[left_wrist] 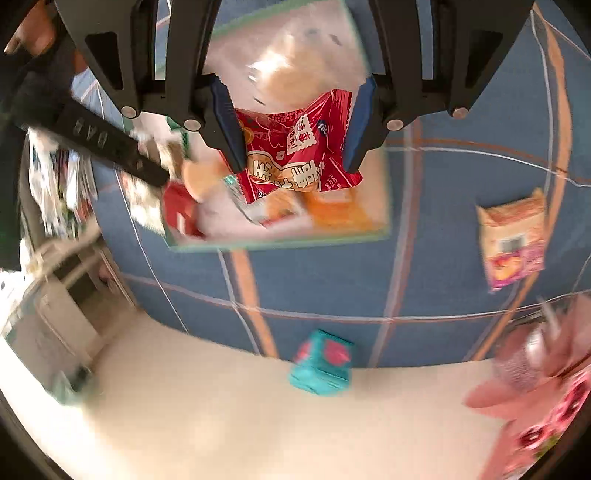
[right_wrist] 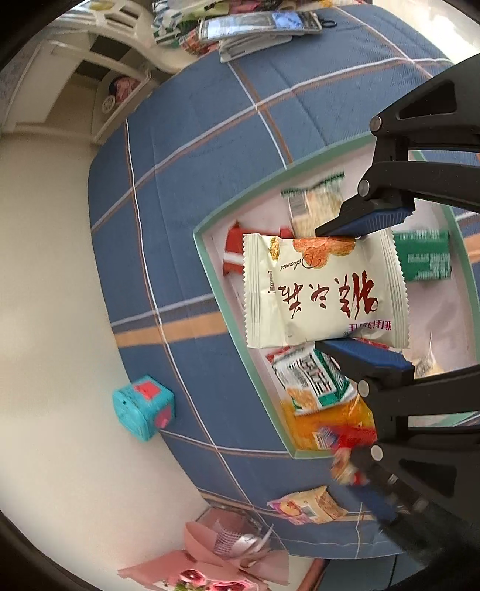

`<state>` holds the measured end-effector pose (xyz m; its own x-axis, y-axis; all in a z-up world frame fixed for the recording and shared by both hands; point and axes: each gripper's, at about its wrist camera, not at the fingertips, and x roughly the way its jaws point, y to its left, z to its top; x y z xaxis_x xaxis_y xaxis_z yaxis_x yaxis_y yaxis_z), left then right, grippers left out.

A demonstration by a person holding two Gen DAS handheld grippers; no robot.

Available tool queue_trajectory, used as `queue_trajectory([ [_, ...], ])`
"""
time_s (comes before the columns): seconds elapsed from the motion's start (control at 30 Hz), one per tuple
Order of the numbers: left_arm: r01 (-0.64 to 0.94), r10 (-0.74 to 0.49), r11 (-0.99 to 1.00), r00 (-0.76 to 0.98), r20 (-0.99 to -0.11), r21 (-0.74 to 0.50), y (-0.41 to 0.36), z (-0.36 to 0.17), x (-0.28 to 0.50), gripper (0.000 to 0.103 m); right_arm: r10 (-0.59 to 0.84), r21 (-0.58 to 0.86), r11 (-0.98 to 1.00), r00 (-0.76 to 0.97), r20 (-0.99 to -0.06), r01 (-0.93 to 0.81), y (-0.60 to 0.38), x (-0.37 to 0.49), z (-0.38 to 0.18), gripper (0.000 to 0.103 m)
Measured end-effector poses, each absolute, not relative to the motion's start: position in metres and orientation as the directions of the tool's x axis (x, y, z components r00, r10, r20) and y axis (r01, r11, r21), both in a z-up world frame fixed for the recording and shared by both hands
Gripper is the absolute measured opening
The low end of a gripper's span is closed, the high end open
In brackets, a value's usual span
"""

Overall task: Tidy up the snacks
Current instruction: 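Carry red candy packet with left tool while right tool carries mooncake packet over tray, then open left gripper releasing candy packet in tray while right gripper releases mooncake packet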

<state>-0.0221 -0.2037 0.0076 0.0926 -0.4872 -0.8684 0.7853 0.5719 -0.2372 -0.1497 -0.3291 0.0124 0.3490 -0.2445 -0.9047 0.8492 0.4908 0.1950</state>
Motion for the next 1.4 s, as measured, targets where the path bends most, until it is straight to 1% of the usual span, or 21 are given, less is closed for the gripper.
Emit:
queue_trajectory([
  [0.17, 0.824, -0.474, 0.526, 0.079, -0.877, -0.210, -0.215, 0.004, -0.050, 0.055, -0.253, 0.193, 0.475, 0.344, -0.904, 0.859, -0.333, -0.160, 0.015, 0.055],
  [0.37, 0.836, -0.468, 0.513, 0.082, -0.880, -0.195, -0.219, 0.003, -0.058, 0.055, -0.240, 0.185, 0.481, 0.332, -0.912, 0.857, -0.334, -0.156, 0.010, 0.055],
  [0.8, 0.826, -0.442, 0.535, 0.095, -0.892, -0.178, -0.220, -0.004, -0.054, 0.057, -0.190, 0.169, 0.510, 0.302, -0.934, 0.843, -0.328, -0.141, -0.009, 0.055],
  [1.13, 0.825, -0.400, 0.546, 0.104, -0.911, -0.145, -0.223, -0.015, -0.054, 0.057, -0.148, 0.168, 0.505, 0.277, -0.949, 0.846, -0.330, -0.139, -0.026, 0.055],
  [1.23, 0.823, -0.402, 0.548, 0.104, -0.910, -0.148, -0.224, -0.014, -0.053, 0.057, -0.142, 0.170, 0.498, 0.274, -0.951, 0.850, -0.331, -0.139, -0.026, 0.057],
  [1.4, 0.814, -0.396, 0.558, 0.091, -0.914, -0.161, -0.223, -0.014, -0.049, 0.061, -0.136, 0.170, 0.493, 0.269, -0.953, 0.853, -0.332, -0.138, -0.025, 0.059],
])
